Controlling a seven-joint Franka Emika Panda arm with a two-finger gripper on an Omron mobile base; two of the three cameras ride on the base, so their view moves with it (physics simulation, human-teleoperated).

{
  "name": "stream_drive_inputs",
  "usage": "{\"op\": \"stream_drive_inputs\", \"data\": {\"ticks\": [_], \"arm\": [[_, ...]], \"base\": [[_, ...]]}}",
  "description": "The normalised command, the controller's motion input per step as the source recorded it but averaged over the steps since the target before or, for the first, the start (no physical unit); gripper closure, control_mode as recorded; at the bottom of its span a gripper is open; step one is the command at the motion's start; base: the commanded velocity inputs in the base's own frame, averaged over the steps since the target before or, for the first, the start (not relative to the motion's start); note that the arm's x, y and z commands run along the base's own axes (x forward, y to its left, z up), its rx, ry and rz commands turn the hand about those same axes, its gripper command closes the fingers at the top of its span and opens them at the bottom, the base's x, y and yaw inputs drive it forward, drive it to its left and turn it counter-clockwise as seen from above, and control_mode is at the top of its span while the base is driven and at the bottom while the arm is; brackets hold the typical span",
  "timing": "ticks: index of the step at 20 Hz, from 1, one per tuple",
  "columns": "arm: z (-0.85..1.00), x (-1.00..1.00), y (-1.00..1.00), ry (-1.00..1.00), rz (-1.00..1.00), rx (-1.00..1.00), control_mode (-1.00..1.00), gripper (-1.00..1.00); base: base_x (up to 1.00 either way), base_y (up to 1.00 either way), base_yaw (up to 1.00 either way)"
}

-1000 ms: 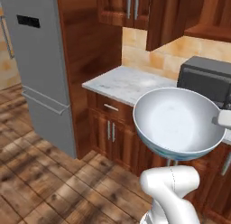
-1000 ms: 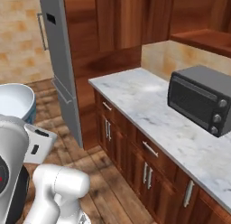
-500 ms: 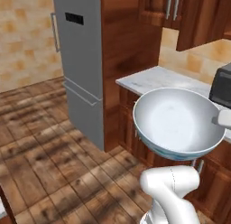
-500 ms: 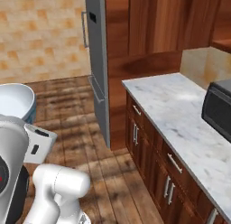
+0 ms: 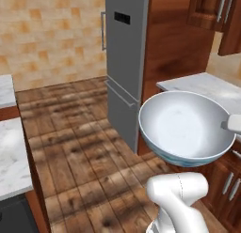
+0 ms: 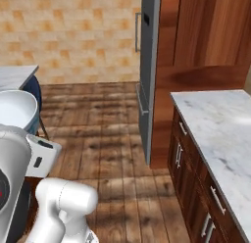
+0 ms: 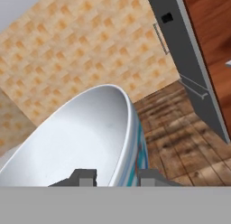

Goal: Move the bowls from the cabinet to the plates on the dining table.

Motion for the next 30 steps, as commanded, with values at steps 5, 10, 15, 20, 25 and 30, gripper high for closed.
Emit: {"op": "stream_drive_inputs", "data": {"ticks": [5,10,15,20,25,30], "arm": [[0.00,0.00,0.00,0.00,0.00,0.00,1.00,1.00],[0.00,0.00,0.00,0.00,0.00,0.00,1.00,1.00],[0.00,0.00,0.00,0.00,0.00,0.00,1.00,1.00],[0.00,0.00,0.00,0.00,0.00,0.00,1.00,1.00],[0.00,0.00,0.00,0.00,0.00,0.00,1.00,1.00],[0.00,0.00,0.00,0.00,0.00,0.00,1.00,1.00]], "base": [[-0.02,0.00,0.15],[0.12,-0.05,0.00],[0.55,-0.06,0.00],[0.73,-0.01,0.00],[0.73,0.00,0.00],[0.74,0.00,0.00]]}}
